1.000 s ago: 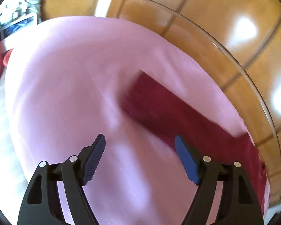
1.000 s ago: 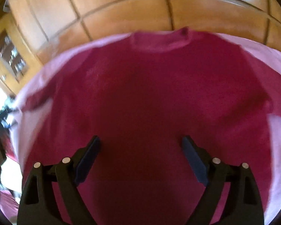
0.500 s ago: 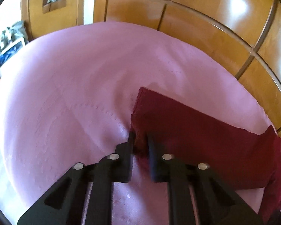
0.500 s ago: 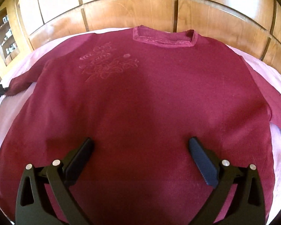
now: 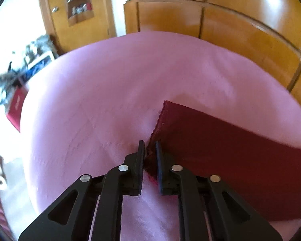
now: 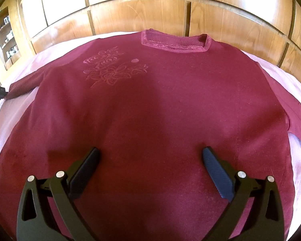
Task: Fold small clothes
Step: 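Grasp the sweater sleeve cuff with the left tool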
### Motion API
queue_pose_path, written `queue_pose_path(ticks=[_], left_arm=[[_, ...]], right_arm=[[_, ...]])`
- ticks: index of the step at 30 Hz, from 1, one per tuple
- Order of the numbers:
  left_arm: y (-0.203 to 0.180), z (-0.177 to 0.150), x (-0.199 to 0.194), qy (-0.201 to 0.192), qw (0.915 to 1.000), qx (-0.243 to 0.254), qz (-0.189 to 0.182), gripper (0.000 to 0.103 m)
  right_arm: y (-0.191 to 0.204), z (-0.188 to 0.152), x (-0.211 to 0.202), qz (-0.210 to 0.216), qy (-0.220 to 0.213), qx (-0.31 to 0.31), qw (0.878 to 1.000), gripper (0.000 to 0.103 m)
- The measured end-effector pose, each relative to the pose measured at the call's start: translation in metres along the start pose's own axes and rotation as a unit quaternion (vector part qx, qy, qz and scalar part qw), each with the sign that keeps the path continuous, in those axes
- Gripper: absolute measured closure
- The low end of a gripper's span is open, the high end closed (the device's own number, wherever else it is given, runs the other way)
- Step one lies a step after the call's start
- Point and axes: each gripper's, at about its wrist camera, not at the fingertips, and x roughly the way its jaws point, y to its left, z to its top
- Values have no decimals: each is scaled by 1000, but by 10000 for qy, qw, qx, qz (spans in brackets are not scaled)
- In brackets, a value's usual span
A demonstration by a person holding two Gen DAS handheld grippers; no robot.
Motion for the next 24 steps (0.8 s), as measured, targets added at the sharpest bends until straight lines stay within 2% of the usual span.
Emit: queue_pose_path(ticks=[2, 3, 5, 7, 8, 11, 12, 14, 15, 17, 19, 20, 21, 22, 23, 24], left_arm=[[5, 0, -17, -119, 9998, -151, -5, 80], [7, -3, -32, -267, 9993, -211, -182, 80], [0, -7, -54, -399, 9962, -156, -761, 80], [-23, -22, -87, -402, 9875, 134, -1517, 80], [-39, -34, -104, -424, 9801, 330, -1909, 80], [-76, -63, -144, -384, 9563, 741, -2802, 52], [-97, -80, -162, -320, 9408, 859, -3264, 51], [-125, -100, -180, -139, 9215, 1054, -3735, 51], [-144, -118, -190, -4, 9090, 1208, -3989, 51], [-171, -147, -198, 190, 8981, 1474, -4139, 51], [-184, -168, -194, 368, 8965, 1639, -4101, 51], [-188, -177, -189, 433, 8983, 1724, -4019, 51], [-189, -191, -182, 494, 9063, 1840, -3772, 53], [-185, -208, -176, 611, 9120, 1860, -3605, 57], [-176, -217, -169, 607, 9131, 1809, -3604, 66], [-163, -224, -172, 328, 9140, 1795, -3623, 70]], right_arm=[[-1, 0, 0, 16, -5, 8, 10000, 2], [-1, 0, 0, 18, -6, 9, 10000, 2], [-1, 1, 0, 13, -14, 4, 10000, 2], [-1, 1, 1, 12, -17, 2, 10000, 2], [-1, 1, 1, 14, -17, 2, 10000, 2], [-1, 1, 0, 40, -23, 18, 10000, 2], [-2, 1, 1, 48, -26, 17, 10000, 2], [-2, 1, 1, 56, -30, 18, 10000, 2], [-2, 1, 1, 58, -30, 19, 10000, 2], [-3, 1, 1, 79, -36, 30, 10000, 2], [-3, 1, 0, 106, -48, 56, 9999, 2], [-4, 1, 0, 126, -55, 74, 9999, 2], [-4, 1, 0, 135, -67, 93, 9998, 2], [-5, 1, -1, 153, -74, 101, 9998, 2], [-6, 1, -1, 177, -80, 116, 9997, 2], [-6, 1, -1, 197, -83, 130, 9997, 2]])
